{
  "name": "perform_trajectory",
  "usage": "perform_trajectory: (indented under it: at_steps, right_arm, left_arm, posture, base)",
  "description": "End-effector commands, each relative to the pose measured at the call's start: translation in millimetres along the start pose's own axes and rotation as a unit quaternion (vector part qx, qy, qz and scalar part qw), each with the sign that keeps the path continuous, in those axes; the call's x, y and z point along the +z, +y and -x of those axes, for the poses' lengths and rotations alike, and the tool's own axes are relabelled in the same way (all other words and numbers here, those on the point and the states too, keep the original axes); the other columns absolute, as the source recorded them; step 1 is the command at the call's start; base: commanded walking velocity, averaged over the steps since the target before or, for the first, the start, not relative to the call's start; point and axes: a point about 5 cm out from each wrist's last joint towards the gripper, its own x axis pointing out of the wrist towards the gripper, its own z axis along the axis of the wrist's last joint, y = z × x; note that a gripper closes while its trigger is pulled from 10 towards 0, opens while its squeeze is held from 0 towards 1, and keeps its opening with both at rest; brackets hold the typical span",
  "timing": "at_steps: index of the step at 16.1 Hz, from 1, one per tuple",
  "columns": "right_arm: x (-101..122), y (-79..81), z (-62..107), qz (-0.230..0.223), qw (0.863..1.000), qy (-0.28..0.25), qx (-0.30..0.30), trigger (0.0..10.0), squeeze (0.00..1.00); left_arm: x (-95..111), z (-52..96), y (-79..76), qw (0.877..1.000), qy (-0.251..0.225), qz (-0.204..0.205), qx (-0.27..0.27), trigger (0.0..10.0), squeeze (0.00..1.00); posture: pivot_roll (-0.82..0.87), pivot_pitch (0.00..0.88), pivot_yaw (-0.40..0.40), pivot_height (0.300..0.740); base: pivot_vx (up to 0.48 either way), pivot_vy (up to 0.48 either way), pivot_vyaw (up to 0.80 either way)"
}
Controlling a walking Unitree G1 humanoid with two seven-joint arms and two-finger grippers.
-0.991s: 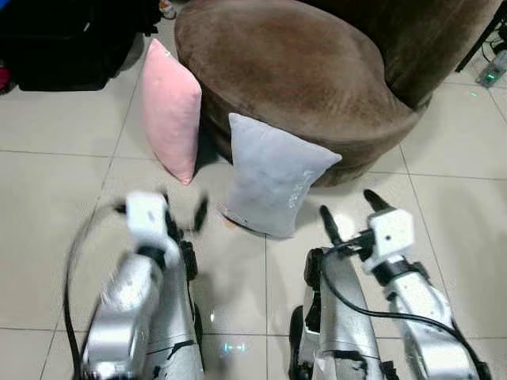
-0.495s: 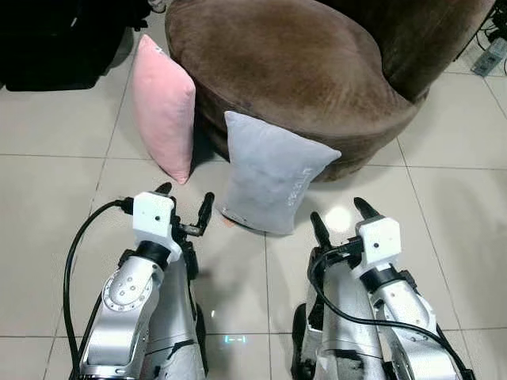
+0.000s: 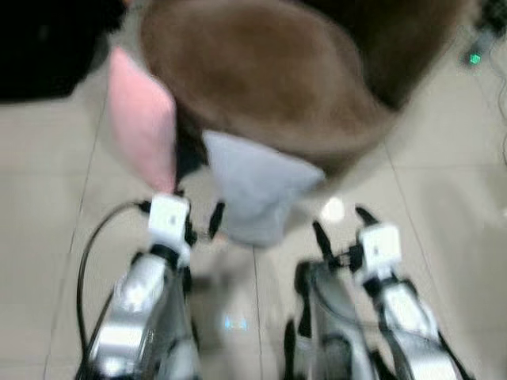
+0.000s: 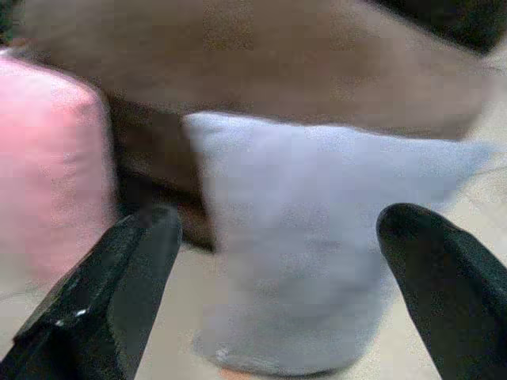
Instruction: Move the pillow to the sofa from floor
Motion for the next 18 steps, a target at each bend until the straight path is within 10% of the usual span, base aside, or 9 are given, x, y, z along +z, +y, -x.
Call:
perform_trajectory:
  at_steps: [1, 18]
  right_arm:
    - [-5.2, -2.6, 6.2, 0.003, 1.000, 0.015, -0.004, 10.0, 0.00]
    - [-24.6, -7.4, 5.3, 0.030, 0.996, 0.081, 0.029, 10.0, 0.00]
  left_arm:
    - [-5.8, 2.1, -3.1, 1.000, 0.015, 0.000, -0.003, 10.0, 0.00]
    - [-8.6, 2.5, -16.5, 0.999, 0.024, -0.001, -0.035, 10.0, 0.00]
  posture:
    - [0.09, 0.286, -0.048, 0.471]
    - [0.09, 0.275, -0.047, 0.471]
  base:
    - [0.480, 0.000, 0.00]
    - [0.113, 0.000, 0.25]
